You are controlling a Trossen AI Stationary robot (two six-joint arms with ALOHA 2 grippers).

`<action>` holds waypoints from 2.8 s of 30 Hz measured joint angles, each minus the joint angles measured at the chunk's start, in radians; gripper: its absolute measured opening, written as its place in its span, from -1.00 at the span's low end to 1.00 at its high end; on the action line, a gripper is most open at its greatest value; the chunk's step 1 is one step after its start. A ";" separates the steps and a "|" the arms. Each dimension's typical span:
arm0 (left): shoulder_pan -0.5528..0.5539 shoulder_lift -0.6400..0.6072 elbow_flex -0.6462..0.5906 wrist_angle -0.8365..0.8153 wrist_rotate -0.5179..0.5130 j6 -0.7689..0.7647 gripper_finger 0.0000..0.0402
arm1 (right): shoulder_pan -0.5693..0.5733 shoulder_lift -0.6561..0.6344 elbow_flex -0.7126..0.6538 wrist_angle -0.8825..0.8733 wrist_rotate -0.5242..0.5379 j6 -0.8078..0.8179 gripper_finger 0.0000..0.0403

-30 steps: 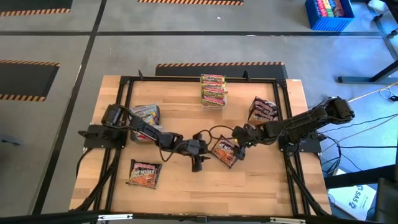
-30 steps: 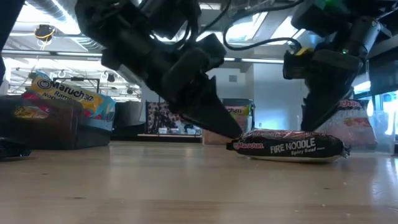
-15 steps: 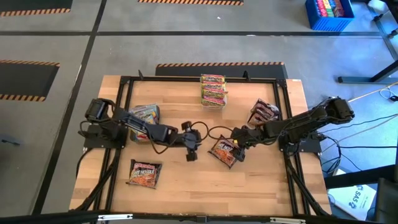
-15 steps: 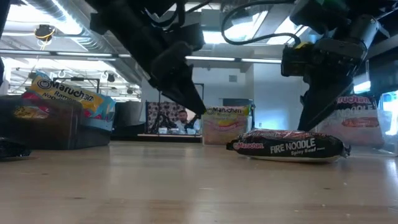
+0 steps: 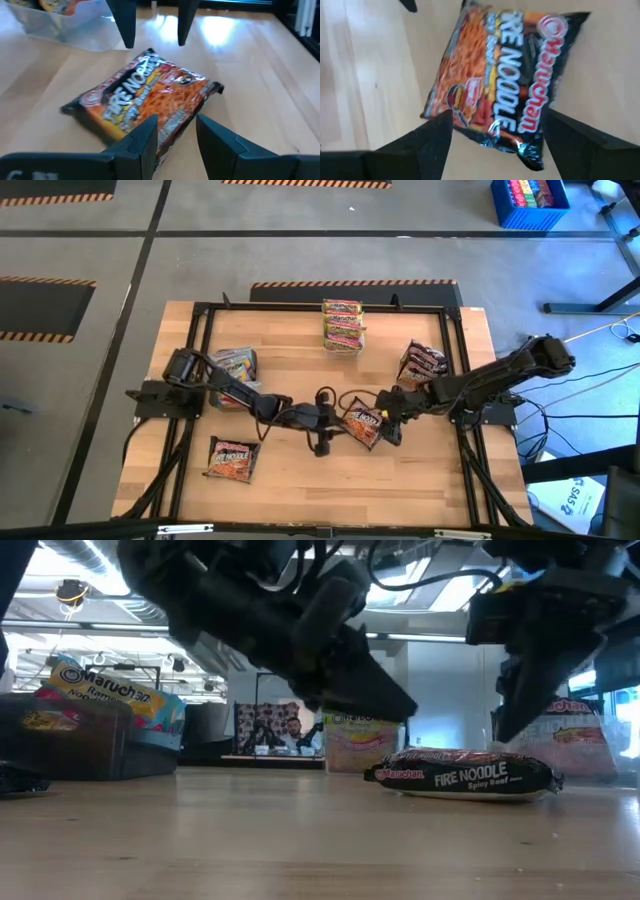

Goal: Sort Maruchan noodles
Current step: Put the right black noodle pack into the bottom transparent bin

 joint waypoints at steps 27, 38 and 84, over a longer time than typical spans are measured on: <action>-0.008 -0.224 0.000 -0.494 -0.138 -0.019 -0.37 | 0.100 0.142 0.021 0.206 0.052 0.091 0.40; -0.023 -0.224 -0.001 -0.463 -0.143 -0.018 -0.37 | 0.102 0.037 0.088 -0.060 0.031 0.093 0.40; -0.063 0.036 0.000 0.012 0.008 -0.002 -0.36 | 0.036 0.060 -0.059 0.120 0.070 0.322 0.40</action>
